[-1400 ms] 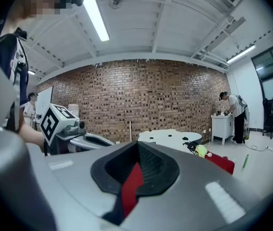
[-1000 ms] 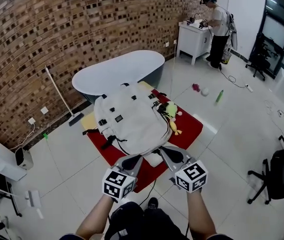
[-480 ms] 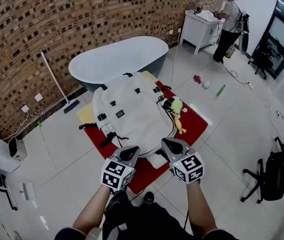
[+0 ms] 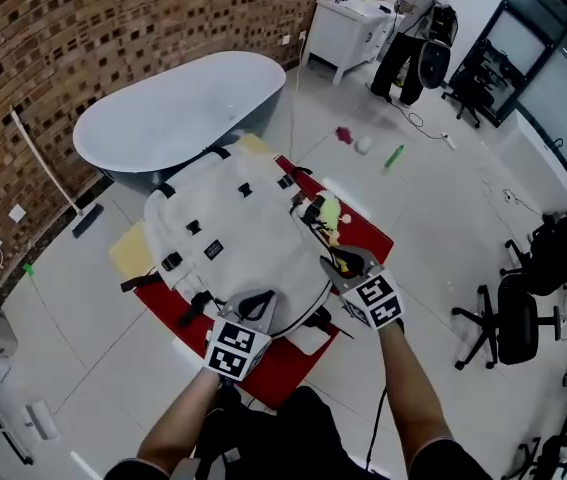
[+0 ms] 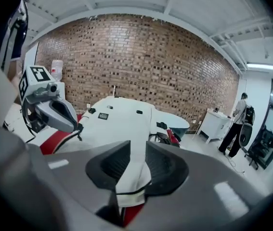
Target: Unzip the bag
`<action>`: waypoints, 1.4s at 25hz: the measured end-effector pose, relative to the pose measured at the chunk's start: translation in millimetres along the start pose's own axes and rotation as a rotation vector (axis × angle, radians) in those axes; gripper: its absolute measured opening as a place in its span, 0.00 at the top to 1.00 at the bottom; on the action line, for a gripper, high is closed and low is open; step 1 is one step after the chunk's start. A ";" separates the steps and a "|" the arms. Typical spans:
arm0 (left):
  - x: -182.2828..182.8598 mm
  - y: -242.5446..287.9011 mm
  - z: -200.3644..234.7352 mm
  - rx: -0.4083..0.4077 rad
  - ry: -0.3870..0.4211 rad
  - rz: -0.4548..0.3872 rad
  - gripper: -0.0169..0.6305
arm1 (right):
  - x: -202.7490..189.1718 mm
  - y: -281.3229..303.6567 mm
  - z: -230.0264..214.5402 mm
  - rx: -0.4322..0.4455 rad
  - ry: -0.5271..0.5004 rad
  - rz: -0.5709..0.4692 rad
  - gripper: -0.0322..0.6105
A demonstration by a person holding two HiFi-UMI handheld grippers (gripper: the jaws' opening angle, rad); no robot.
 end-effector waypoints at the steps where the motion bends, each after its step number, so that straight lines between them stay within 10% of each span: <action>1: -0.7 7.5 1.1 -0.009 0.003 0.014 0.97 | -0.9 5.1 -8.8 -0.001 -0.016 0.027 0.81; 21: -14.4 58.8 -6.4 0.141 -0.014 0.138 0.97 | -28.4 104.3 -102.9 0.549 -0.437 0.402 0.85; 35: -28.4 67.0 -3.6 0.116 -0.011 0.197 0.97 | -41.4 115.8 -105.3 0.598 -0.464 0.481 0.87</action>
Point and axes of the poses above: the fingertips, and each gripper's own axes: y forward along the fingers, z to its left, x out of its top, the point moved 9 cm from there along -y, backward along the fingers, and after that the axes turned 10 degrees about x, right-handed, at the moved point
